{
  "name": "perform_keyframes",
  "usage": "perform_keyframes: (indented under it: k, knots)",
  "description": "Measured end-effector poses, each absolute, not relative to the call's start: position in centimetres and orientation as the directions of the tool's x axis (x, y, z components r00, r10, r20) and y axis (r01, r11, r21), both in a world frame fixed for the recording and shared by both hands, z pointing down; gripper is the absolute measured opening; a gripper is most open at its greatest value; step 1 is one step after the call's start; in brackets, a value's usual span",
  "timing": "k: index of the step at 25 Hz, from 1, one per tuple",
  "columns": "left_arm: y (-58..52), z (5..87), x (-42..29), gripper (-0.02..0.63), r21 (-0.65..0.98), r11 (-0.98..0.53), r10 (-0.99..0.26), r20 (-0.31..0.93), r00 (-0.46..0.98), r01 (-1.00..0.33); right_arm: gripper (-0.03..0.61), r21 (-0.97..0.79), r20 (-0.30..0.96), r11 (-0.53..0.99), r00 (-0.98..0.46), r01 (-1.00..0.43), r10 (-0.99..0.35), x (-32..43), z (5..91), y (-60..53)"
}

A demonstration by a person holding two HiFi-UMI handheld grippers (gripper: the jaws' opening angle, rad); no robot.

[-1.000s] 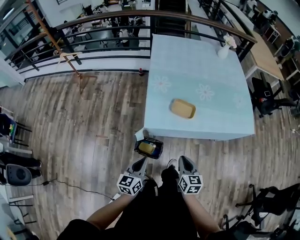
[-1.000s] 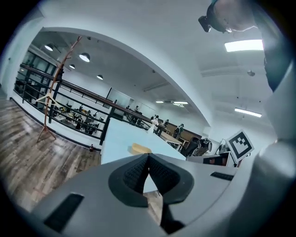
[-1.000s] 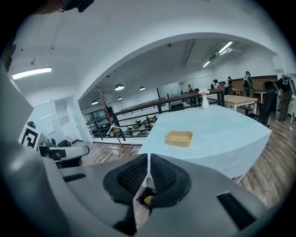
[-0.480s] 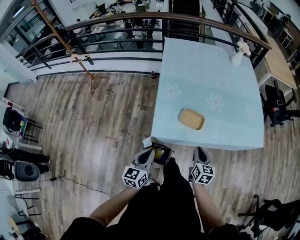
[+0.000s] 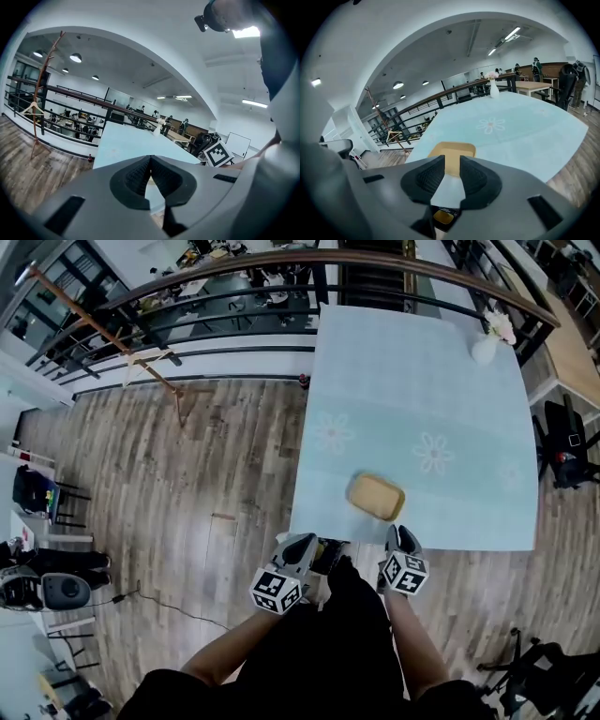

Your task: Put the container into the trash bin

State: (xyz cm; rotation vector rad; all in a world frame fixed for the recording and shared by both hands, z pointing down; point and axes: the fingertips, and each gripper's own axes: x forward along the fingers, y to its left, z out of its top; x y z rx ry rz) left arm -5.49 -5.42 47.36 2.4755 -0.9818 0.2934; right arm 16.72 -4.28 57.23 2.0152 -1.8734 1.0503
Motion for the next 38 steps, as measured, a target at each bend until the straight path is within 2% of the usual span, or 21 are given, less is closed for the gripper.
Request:
perform_keyframes:
  k: [1,10,21,25,33,38]
  knots:
    - [-6.1,47.6,-5.1,0.011,0.338,-0.638,-0.59,0.364,0.721,-0.693,0.094,-0.313,0.62,-0.186,-0.052,-0.931,-0.783,17.0,57.9,-4.8]
    - [-9.3,49.2,-1.9,0.011,0.36,-0.636,-0.545,0.417,0.728,-0.683,0.095,-0.361,0.723,-0.335,-0.034,-0.87,-0.69,19.8,63.4,-7.5]
    - [-11.1,49.8,0.7,0.011,0.382,-0.618,-0.545,0.421,0.725,-0.687,0.095,-0.328,0.8,-0.366,-0.05,-0.871,-0.598,21.4,68.0,-9.4]
    - [-11.0,50.0,0.0,0.011,0.409,-0.612,-0.54,0.409,0.735,-0.677,0.052,-0.316,0.834,-0.426,-0.034,-0.848,-0.55,21.7,68.7,-9.1]
    - [-9.8,49.2,-3.2,0.011,0.405,-0.643,-0.524,0.387,0.759,-0.65,0.04,-0.331,0.801,-0.477,0.025,-0.814,-0.598,21.0,65.6,-8.3]
    - [-8.1,49.0,-8.0,0.011,0.404,-0.653,-0.525,0.368,0.767,-0.641,0.04,-0.34,0.783,-0.475,0.035,-0.812,-0.621,17.0,63.0,-6.0]
